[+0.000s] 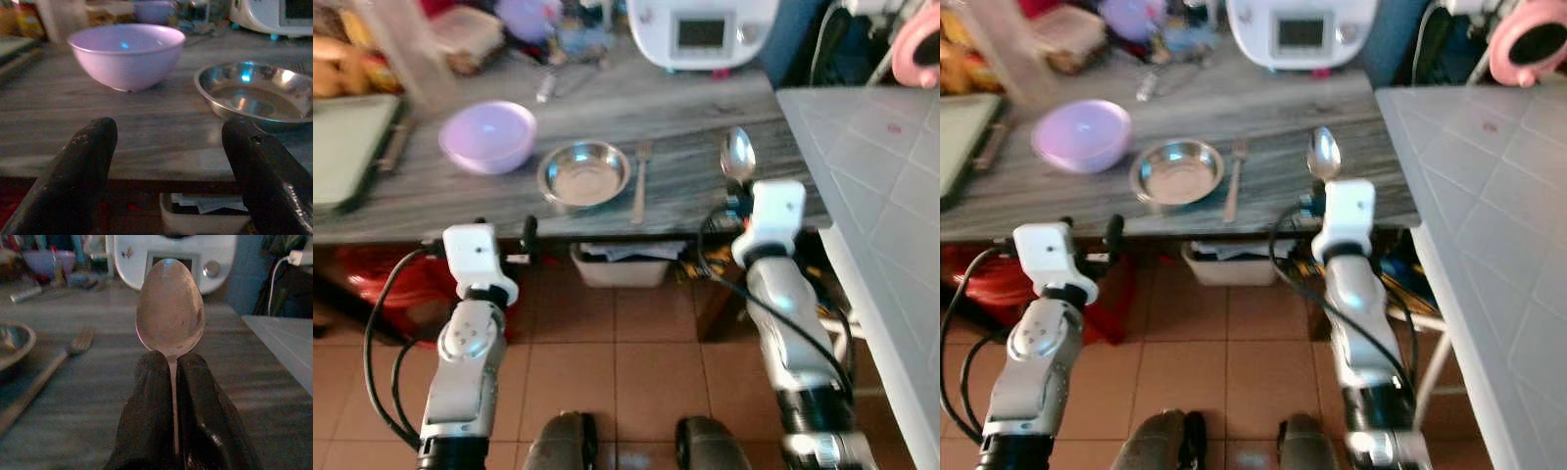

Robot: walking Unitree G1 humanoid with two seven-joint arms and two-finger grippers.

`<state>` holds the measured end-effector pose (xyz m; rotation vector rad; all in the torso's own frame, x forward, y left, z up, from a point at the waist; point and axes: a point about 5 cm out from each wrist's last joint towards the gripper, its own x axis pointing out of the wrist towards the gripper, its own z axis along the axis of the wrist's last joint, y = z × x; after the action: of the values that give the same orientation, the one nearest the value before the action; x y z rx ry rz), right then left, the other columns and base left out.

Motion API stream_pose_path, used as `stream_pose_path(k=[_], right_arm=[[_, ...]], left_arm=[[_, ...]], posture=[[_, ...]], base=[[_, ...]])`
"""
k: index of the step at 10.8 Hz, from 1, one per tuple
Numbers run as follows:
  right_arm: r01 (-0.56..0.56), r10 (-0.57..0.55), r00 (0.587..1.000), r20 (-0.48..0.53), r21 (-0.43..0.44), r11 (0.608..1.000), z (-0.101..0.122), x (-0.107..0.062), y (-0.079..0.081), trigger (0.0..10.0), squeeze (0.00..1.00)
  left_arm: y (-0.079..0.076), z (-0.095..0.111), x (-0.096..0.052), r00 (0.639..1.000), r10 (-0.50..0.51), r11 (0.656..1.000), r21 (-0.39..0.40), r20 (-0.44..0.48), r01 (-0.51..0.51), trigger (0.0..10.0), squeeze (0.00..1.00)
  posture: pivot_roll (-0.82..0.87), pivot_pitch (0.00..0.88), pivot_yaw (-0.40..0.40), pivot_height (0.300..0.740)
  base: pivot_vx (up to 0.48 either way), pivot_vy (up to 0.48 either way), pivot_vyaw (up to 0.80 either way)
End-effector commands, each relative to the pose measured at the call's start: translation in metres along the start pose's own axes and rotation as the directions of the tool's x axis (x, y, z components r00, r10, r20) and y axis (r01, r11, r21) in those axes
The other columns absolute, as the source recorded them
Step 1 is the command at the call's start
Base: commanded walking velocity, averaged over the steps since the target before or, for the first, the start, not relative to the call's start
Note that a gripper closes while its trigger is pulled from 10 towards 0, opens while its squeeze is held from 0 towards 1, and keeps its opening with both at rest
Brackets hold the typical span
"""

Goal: Setting the table

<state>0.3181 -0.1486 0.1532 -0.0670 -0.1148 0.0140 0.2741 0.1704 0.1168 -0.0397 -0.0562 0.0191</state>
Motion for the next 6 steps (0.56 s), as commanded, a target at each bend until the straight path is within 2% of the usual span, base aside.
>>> stream_pose_path(k=[1,4,6], right_arm=[[0.036,-0.036,0.999,0.004,0.019,0.999,0.001,0.004,-0.006,10.0,0.00],[0.031,-0.028,0.999,-0.027,0.118,0.993,0.008,0.027,0.006,10.0,0.00],[0.020,-0.017,1.000,-0.025,0.142,0.990,0.013,0.034,0.011,10.0,0.00]], left_arm=[[0.004,0.004,0.001,1.000,0.016,1.000,0.013,0.014,-0.016,10.0,0.00],[0.008,0.005,-0.003,1.000,0.016,1.000,0.025,0.010,-0.017,10.0,0.00],[0.009,0.006,-0.007,1.000,0.005,0.999,0.036,0.004,-0.006,10.0,0.00]], posture=[[-0.04,0.105,0.067,0.740],[-0.02,0.153,0.072,0.740],[0.00,0.185,0.079,0.740]], base=[[0.000,0.000,0.00],[0.000,0.000,0.00],[0.000,0.000,0.00]])
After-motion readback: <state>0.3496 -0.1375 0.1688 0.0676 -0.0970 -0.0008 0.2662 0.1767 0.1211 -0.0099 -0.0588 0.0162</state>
